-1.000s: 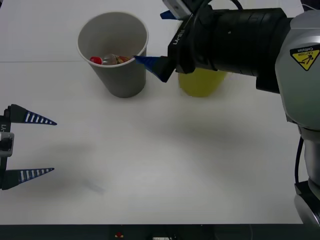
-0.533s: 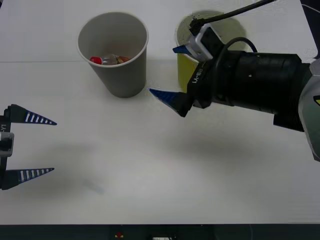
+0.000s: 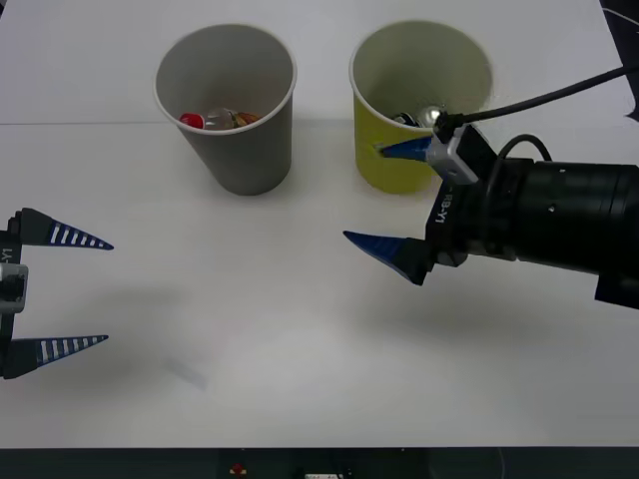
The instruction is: Put the can into the green bin and the plastic bottle into the gray bin
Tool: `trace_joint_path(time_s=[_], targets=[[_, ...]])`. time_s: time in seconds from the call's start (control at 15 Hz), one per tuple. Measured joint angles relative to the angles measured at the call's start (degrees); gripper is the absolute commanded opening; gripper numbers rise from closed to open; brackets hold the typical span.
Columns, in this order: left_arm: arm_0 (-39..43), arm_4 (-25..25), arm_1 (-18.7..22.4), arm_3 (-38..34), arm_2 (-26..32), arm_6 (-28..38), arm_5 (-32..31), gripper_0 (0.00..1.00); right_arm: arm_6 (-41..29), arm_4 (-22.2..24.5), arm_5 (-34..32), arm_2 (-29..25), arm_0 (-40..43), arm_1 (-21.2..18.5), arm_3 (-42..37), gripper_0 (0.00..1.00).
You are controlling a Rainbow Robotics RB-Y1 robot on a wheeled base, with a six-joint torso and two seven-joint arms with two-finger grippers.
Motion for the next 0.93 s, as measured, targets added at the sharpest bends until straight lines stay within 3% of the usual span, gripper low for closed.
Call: trace_joint_path(time_s=[0.53,0.93], targets=[[0.0,0.0,0.0,0.0,0.0,0.0,0.0,1.0,11.32,-4.16,-8.33,-7.46,7.12,-2.43,0.0,1.0],[0.0,0.0,0.0,0.0,0.0,0.0,0.0,1.0,14.12,-5.31,-8.72,-8.61,9.91,-8.78,0.0,1.0]])
